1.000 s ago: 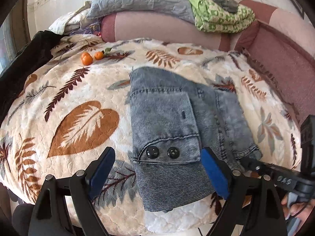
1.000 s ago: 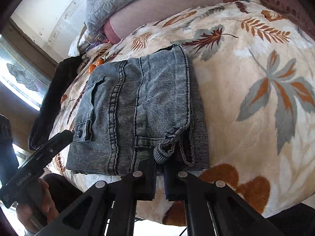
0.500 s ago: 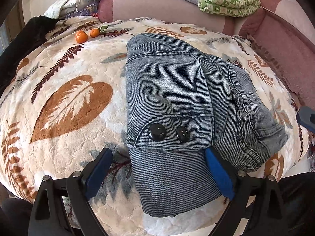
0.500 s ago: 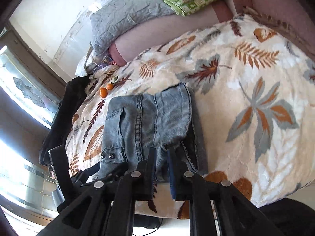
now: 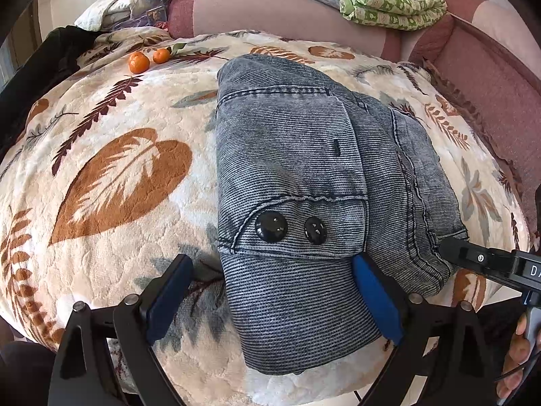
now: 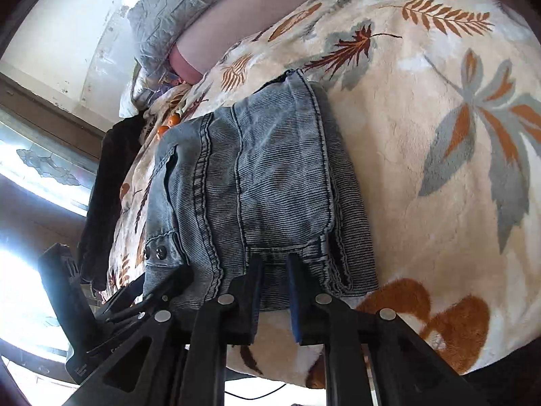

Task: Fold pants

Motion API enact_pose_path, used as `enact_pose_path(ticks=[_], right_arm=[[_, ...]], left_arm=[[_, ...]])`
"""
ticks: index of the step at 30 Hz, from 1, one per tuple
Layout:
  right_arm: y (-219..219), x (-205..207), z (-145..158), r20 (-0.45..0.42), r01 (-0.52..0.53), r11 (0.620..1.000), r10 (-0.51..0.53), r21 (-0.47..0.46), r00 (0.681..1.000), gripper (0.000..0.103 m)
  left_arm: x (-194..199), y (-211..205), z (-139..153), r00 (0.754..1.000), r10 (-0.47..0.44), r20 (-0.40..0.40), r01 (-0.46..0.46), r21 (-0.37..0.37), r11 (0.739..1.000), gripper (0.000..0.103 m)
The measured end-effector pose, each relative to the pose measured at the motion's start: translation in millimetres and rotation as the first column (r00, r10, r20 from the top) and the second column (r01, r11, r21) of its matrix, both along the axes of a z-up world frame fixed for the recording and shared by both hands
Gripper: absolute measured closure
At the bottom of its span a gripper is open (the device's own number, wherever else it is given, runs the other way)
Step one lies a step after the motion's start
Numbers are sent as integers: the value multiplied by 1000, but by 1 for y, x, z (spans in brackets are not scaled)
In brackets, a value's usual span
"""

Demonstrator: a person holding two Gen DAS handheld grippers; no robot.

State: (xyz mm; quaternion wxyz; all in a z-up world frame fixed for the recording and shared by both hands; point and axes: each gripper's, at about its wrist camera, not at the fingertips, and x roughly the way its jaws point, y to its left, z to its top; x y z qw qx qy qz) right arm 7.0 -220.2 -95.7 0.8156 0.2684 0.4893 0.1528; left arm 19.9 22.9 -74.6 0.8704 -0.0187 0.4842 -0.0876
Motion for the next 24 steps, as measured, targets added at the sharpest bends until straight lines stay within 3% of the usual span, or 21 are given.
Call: enact_pose_path(ticks=[5,9,12,13,14,16,17,22,24], right_arm=[[7,5,15,-27,-13,999,12,-39,1000,84],[19,26,51,73,-41,996,47,-81,996,81],[20,62,61,105,-52,998,54,-22,993,51],[19,77,57,93,-54,998,55,-11,994,35],[18,91,50,75,-47,998,49,-30,996,33],[12,115,18,-38,-12,993,7,-115,999,36],[6,119,2,-74,0,997,-6,-72,997,46],[-13,81,29,38,20,1000,-21,13,999,47],[-24,61,36,63,30,1000,-31,4,998,47]], left_arm=[[-1,2,-1,1000,3,5,-3,-15,1000,6],[-1,2,-1,1000,1,5,-1,-16,1000,6],[-1,3,-2,1000,-5,4,5,-16,1000,6],[-1,3,-2,1000,-6,3,6,-17,1000,6],[-1,3,-2,1000,-7,2,7,-18,1000,6],[0,3,-1,1000,-10,-3,10,-18,1000,6],[1,3,-1,1000,-11,-5,11,-16,1000,6],[4,20,11,1000,1,-17,-3,-114,993,7],[3,34,25,999,42,30,-36,-164,986,7]])
